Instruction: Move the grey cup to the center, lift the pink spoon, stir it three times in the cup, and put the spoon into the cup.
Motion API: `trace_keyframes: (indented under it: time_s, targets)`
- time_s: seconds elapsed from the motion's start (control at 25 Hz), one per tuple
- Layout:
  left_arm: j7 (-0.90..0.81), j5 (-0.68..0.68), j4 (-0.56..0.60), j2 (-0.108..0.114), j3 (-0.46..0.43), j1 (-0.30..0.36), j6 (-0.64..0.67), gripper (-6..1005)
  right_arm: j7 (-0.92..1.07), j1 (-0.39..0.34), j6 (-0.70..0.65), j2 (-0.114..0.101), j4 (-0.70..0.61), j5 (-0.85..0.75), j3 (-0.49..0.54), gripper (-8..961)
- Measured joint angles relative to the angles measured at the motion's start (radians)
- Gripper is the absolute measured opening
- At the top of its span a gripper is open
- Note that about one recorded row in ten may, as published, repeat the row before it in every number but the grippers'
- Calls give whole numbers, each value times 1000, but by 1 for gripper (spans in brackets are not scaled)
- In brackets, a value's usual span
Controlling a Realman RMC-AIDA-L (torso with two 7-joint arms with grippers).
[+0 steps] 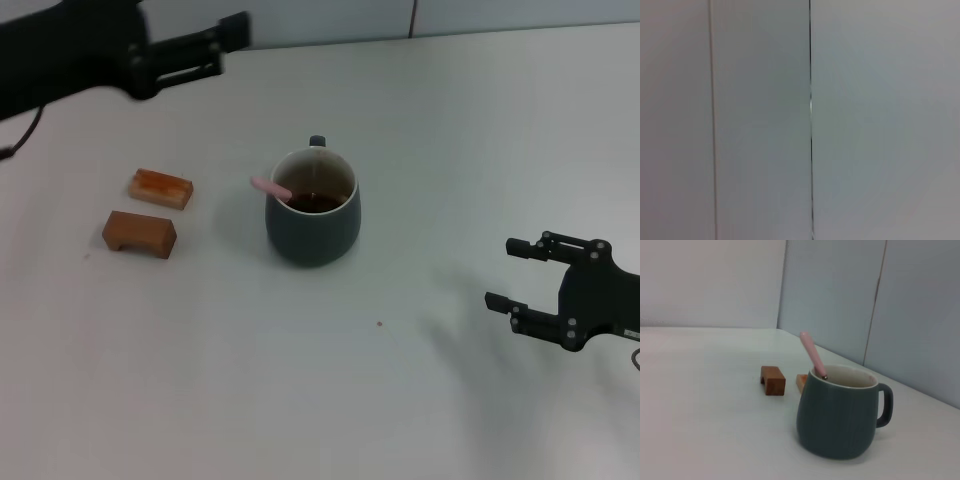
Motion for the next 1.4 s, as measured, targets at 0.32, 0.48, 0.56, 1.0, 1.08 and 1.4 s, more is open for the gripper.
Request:
trace_keyframes:
  time_s: [0.32,0.48,0.56,1.0,1.08,1.4]
  targets:
    - [556,-192,-419,0,-190,74,250,803,-41,-21,-21,0,-7,-3,-2,681]
    - [838,-153,-602,5,-228,117,302,798,-126,-42,-52,1,-9,-5,-13,680]
    - [946,-106,-653,5,-225,141,302,796,-154,-54,-63,2,-9,-5,-39,680]
    - [1114,28,-832,6,-233,189,273,783,-351,-106,-82,7,51,5,-65,678]
    - [1130,35,-858,7,-231,188,264,780,-359,-108,-78,7,59,6,-64,677]
    - [1156,55,-891,5,-237,209,259,770,-377,-117,-67,5,84,7,-63,676]
